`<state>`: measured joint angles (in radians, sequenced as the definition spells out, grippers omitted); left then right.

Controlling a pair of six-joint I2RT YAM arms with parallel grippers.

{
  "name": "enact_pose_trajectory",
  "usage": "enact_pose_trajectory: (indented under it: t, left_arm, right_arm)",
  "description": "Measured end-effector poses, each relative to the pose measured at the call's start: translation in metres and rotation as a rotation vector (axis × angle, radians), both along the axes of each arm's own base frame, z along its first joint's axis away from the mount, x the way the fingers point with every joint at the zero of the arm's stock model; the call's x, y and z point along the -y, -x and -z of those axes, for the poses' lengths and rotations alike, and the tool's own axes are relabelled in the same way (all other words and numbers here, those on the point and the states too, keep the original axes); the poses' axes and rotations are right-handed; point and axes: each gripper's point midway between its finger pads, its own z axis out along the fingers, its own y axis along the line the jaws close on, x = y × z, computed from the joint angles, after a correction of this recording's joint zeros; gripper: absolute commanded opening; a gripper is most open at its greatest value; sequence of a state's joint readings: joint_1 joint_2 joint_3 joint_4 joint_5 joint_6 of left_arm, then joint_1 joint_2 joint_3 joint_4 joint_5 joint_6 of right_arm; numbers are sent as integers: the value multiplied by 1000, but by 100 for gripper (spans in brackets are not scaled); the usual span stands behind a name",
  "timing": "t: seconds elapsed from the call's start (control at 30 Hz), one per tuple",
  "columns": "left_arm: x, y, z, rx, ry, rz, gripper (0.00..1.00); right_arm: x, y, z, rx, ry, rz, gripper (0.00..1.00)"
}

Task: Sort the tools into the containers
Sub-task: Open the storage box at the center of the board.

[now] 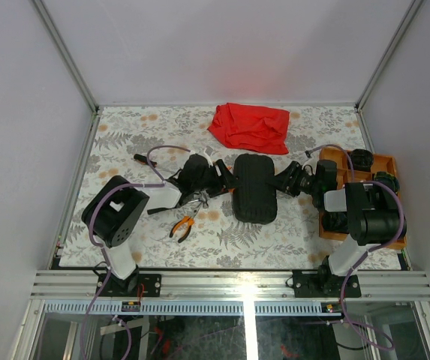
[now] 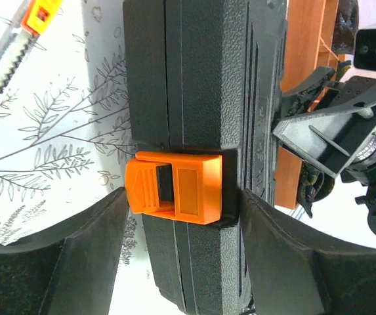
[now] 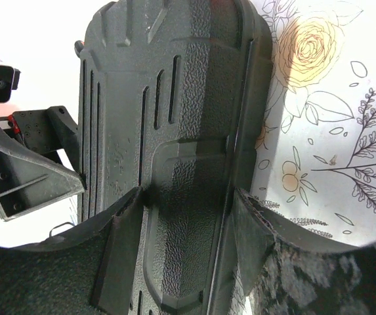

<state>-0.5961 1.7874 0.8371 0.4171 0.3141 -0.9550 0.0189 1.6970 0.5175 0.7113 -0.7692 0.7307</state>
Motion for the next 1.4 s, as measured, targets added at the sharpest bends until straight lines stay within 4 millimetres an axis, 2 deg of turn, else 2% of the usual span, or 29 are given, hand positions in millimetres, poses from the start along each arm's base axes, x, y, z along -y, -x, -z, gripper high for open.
enact_pose_trajectory:
  t: [0.2,0.47,0.63,0.9,1.4]
  left_arm:
    - [-11,-4,12,-16,-62,-46,57]
    - [-11,-6,12,-13,-65,-55,52]
    - [-11,-6,12,-16,-61,-60,44]
    - [-10,-10,6,-17,-32,-76,39]
    - [-9,-12,3,-19,-17,-82,38]
  right_arm:
    - [2,-2,1,0,15,12,39]
    - [2,-2,1,3,17,11,39]
    - [2,-2,1,6,19,10,39]
    - [2,-2,1,7,19,10,39]
    - [3,-2,1,7,19,10,38]
